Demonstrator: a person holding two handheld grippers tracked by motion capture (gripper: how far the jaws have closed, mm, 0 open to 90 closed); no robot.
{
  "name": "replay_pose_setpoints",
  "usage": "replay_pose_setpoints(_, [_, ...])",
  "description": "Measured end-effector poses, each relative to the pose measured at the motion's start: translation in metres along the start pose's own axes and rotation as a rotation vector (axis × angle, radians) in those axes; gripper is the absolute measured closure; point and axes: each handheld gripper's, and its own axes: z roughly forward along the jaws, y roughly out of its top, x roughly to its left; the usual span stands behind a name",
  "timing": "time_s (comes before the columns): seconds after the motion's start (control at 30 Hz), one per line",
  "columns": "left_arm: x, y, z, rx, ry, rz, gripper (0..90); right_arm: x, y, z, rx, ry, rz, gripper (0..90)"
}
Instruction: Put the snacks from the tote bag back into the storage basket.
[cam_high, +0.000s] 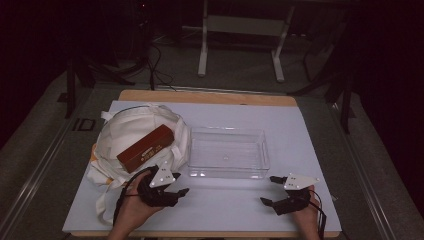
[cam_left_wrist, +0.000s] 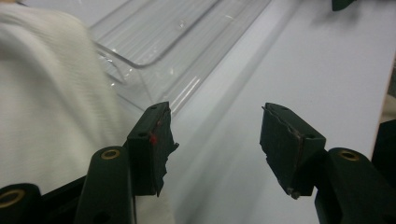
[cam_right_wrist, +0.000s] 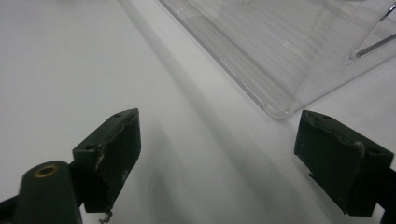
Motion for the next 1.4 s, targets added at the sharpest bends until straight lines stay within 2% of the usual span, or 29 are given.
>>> replay_pose_setpoints(0.2, [0.011, 0.005, -0.013, 0.012, 0.029, -0.001, 43.8, 0.001, 0.000, 0.001, 0.005, -0.008, -0.008, 14.7])
replay_pose_setpoints(0.43, [0.020, 0.010, -0.025, 0.010, 0.033, 0.013, 43.8, 0.001, 0.000, 0.000, 0.002, -0.008, -0.008, 14.7])
replay_pose_setpoints(0.67, [0.029, 0.010, -0.035, 0.005, 0.045, 0.006, 43.8, 0.002, 0.000, 0.000, 0.002, -0.010, -0.008, 14.7])
replay_pose_setpoints(0.9, [0.040, 0.010, -0.049, 0.016, 0.082, 0.006, 43.8, 0.002, 0.000, 0.000, 0.003, -0.011, -0.013, 14.7])
replay_pose_setpoints(1.4, [0.061, 0.012, -0.062, 0.038, 0.099, -0.007, 43.8, 0.002, 0.000, 0.000, 0.000, -0.014, -0.016, 14.7])
